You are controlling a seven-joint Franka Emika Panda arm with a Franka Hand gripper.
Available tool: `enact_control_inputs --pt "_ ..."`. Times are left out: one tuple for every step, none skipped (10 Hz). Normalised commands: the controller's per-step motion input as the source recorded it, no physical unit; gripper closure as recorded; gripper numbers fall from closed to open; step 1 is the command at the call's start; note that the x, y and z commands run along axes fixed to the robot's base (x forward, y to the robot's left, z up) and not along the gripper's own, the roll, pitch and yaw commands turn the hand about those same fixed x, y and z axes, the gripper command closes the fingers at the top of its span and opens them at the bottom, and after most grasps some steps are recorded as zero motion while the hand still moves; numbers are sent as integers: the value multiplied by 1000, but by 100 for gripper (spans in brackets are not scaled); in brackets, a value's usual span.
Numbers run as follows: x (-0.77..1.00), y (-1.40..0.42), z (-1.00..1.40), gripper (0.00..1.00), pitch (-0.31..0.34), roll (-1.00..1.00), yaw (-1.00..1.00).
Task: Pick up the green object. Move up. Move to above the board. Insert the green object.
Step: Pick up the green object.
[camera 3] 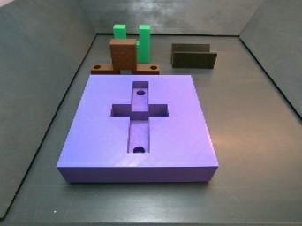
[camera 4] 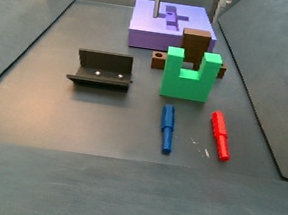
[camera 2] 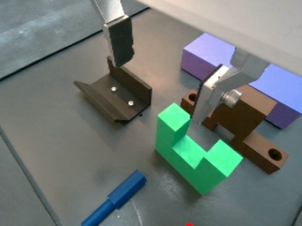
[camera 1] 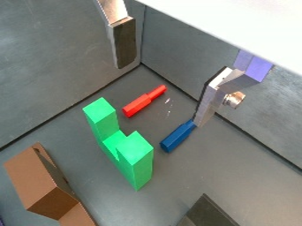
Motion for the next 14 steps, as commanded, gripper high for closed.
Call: enact_control_inputs --pt "0 -40 0 0 0 0 0" --pt "74 -266 -80 0 -57 0 0" --pt "414 -380 -340 0 -83 0 0" --pt "257 -340 -469 0 -207 -54 0" --pt "217 -109 -397 0 -166 -70 0" --pt "0 0 -354 0 -147 -20 0" --pt "0 0 -206 0 -116 -53 0" --pt "0 -63 -249 0 -116 -51 0" --pt "0 -106 -386 0 -154 -59 0" --pt "0 -117 -423 0 -161 -53 0" --pt "0 -37 -380 0 -149 -44 0" --pt "-57 0 -283 0 -129 -50 0" --pt "-123 0 -206 0 -130 -59 0" --pt "-54 -6 -269 0 -144 -44 0"
